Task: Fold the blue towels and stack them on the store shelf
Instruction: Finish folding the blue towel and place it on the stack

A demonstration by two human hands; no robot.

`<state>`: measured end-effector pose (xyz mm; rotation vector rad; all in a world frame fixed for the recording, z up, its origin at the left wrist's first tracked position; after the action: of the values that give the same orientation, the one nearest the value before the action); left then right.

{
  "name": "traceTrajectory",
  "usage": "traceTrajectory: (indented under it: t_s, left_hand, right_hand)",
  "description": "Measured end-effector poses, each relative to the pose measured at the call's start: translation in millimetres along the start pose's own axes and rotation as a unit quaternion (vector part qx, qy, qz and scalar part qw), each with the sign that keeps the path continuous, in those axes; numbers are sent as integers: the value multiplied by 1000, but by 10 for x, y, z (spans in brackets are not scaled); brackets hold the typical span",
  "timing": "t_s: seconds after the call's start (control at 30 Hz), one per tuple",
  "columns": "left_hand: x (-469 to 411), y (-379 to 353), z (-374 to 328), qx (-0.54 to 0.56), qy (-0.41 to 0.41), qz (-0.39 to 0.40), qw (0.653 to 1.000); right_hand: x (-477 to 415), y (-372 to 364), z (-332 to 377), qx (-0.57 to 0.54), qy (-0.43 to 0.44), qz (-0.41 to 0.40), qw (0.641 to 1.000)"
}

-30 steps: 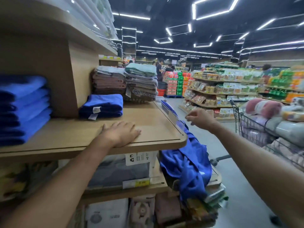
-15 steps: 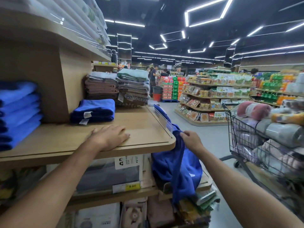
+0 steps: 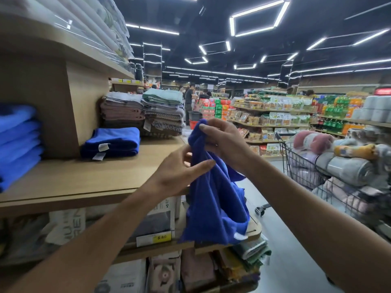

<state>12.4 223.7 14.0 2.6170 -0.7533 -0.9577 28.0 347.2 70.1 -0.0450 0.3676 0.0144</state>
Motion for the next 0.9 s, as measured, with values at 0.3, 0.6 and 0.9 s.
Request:
traceTrajectory:
  t_s: [0.3, 0.6, 0.9]
  left_hand:
    - [79, 1275, -122, 137, 42, -152, 978]
    - [480, 2372, 136, -52, 70, -174, 981]
    - [738, 2572, 377, -16, 135, -136, 981]
  right_hand:
    - [65, -192, 86, 467, 13, 40, 883]
    - [180, -133, -619, 643, -80, 75, 758]
    - [-1353, -246, 522, 709, -100, -38, 697]
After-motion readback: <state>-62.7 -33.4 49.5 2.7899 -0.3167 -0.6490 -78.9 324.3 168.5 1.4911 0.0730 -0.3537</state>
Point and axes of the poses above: each hand's wrist, its own x-axis away from the middle knuckle, its own y-axis out of the back of the hand, z = x × y, the point moved 8 cm from there along -x, towards the middle knuckle, and after that the axes turned 6 degrees about -y, right-handed, at the moved point
